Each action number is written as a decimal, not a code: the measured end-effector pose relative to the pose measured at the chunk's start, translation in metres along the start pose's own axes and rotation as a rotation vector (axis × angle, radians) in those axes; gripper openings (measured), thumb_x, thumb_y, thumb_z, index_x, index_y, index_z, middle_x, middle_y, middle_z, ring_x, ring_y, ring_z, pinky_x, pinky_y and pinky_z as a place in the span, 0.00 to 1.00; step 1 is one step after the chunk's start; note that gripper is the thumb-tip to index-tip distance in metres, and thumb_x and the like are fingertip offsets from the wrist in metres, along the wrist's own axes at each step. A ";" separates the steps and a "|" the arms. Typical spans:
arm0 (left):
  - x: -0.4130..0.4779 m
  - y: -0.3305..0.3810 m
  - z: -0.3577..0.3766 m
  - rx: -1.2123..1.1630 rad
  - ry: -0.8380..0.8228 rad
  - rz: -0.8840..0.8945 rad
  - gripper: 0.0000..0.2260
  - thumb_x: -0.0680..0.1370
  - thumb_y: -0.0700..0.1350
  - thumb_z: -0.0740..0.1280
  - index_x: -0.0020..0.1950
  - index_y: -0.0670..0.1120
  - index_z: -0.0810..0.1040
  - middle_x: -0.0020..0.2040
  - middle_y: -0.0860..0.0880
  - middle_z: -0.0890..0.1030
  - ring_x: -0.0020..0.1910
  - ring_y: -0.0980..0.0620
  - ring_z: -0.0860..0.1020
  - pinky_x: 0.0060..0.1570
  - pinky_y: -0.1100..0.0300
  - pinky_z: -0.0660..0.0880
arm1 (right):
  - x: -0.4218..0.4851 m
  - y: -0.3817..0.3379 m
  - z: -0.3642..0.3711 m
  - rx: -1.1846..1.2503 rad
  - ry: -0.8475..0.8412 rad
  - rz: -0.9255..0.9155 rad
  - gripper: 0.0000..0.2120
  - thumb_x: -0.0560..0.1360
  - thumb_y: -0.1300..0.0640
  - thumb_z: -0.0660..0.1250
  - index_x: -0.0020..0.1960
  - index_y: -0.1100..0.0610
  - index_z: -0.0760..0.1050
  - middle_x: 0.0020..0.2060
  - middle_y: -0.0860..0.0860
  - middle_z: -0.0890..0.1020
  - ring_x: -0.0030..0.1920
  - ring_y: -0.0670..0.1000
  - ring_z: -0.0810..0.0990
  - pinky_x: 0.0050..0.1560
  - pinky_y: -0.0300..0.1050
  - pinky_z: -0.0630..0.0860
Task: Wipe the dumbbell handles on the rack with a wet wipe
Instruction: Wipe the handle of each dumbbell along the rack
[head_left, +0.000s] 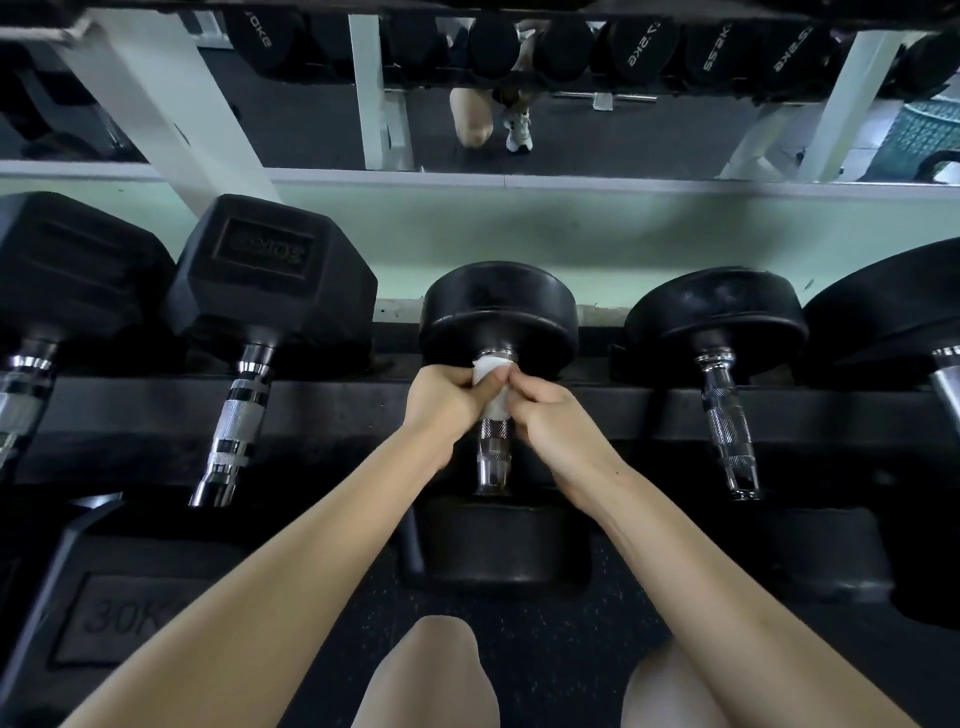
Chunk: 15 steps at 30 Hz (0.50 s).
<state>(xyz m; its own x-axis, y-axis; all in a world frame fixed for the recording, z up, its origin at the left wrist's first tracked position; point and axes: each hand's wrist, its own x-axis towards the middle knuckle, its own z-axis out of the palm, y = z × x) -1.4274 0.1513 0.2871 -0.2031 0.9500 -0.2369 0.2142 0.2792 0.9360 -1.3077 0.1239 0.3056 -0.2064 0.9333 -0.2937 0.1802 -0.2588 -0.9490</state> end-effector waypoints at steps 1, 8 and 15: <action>-0.002 -0.003 -0.001 0.023 -0.017 0.000 0.09 0.74 0.50 0.71 0.37 0.48 0.82 0.33 0.49 0.82 0.35 0.54 0.79 0.37 0.62 0.74 | -0.001 0.003 -0.002 -0.020 -0.011 0.005 0.19 0.80 0.59 0.58 0.70 0.52 0.69 0.61 0.48 0.78 0.60 0.44 0.76 0.67 0.44 0.69; 0.000 -0.015 -0.010 0.201 -0.077 0.182 0.09 0.72 0.48 0.73 0.44 0.43 0.84 0.39 0.44 0.84 0.39 0.51 0.81 0.45 0.53 0.77 | -0.019 0.029 -0.017 0.008 0.125 0.080 0.16 0.81 0.54 0.57 0.67 0.49 0.72 0.65 0.46 0.75 0.65 0.44 0.72 0.67 0.40 0.65; 0.007 -0.013 -0.006 -0.006 -0.068 0.111 0.10 0.73 0.47 0.73 0.42 0.39 0.83 0.41 0.45 0.84 0.42 0.49 0.81 0.49 0.51 0.77 | -0.012 0.033 -0.007 0.179 0.264 0.055 0.16 0.80 0.51 0.59 0.66 0.52 0.73 0.62 0.46 0.77 0.63 0.45 0.75 0.62 0.37 0.66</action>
<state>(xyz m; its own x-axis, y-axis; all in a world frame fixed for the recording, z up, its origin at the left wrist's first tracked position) -1.4369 0.1538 0.2748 -0.1126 0.9825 -0.1484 0.2261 0.1707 0.9590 -1.2928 0.1058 0.2786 0.0598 0.9431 -0.3270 0.0069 -0.3280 -0.9447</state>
